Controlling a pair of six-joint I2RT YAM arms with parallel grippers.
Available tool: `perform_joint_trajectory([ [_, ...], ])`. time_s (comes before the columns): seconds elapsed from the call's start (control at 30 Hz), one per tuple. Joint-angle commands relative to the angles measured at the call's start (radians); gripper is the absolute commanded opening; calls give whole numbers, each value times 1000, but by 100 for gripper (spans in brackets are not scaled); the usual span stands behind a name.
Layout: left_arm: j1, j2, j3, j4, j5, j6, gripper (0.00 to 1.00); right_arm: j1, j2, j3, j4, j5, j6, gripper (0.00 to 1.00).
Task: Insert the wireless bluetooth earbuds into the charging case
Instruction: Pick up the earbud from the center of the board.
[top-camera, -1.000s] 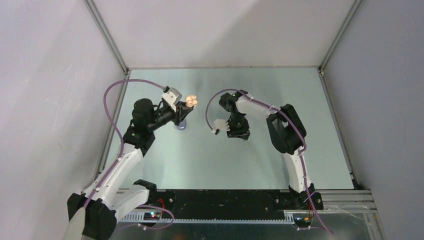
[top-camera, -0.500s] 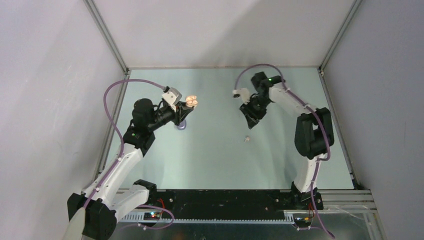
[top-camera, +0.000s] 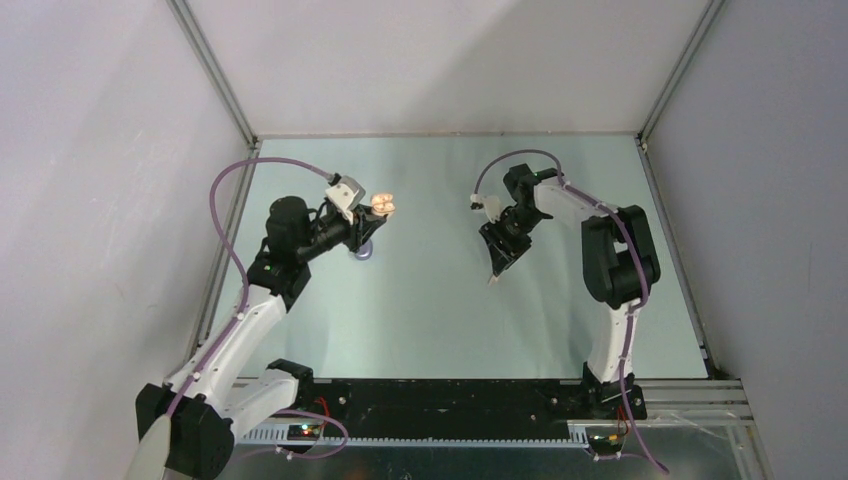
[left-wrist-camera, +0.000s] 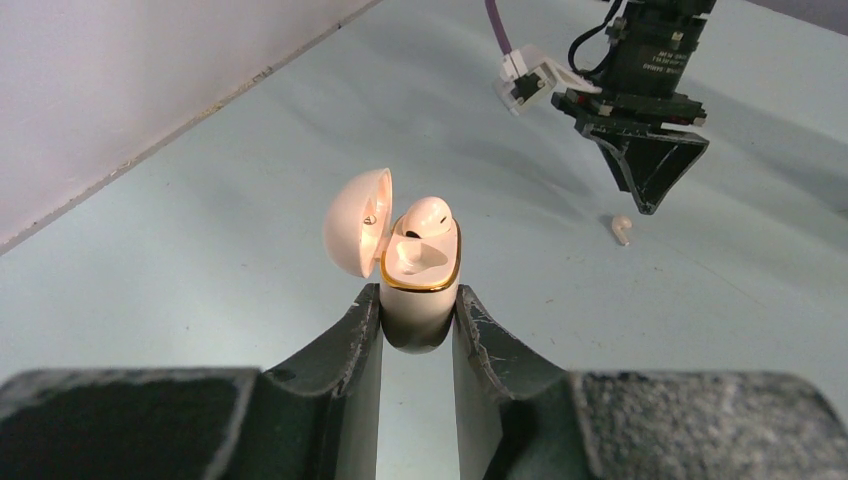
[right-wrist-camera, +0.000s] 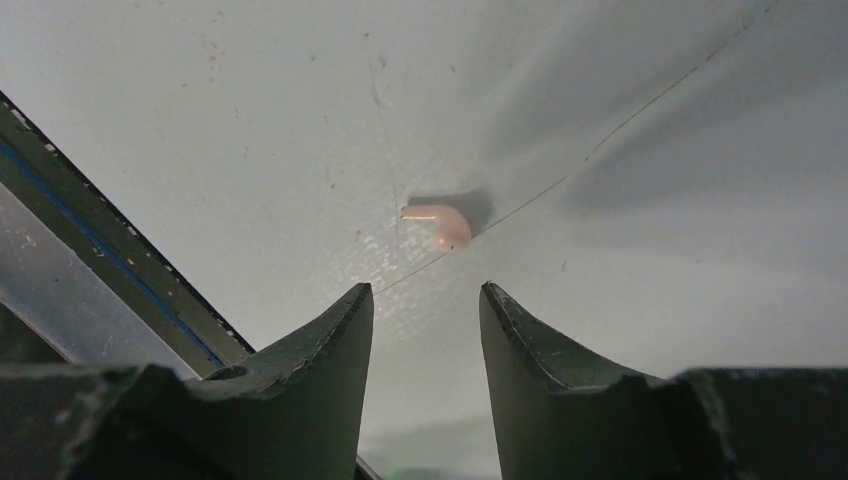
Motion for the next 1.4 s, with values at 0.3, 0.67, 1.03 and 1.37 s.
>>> perform_joint_trajectory([
  [0.3, 16, 3, 52, 0, -5, 25, 0, 17, 111, 78, 9, 3, -87, 43],
  [0.67, 17, 2, 44, 8, -4, 20, 0, 45, 142, 87, -3, 11, -108, 39],
  [1.03, 17, -5, 37, 2, -7, 22, 0, 58, 148, 71, -13, 23, -112, 33],
  [1.37, 17, -5, 17, 36, -8, 2, 0, 74, 120, 46, 25, 72, -97, 25],
])
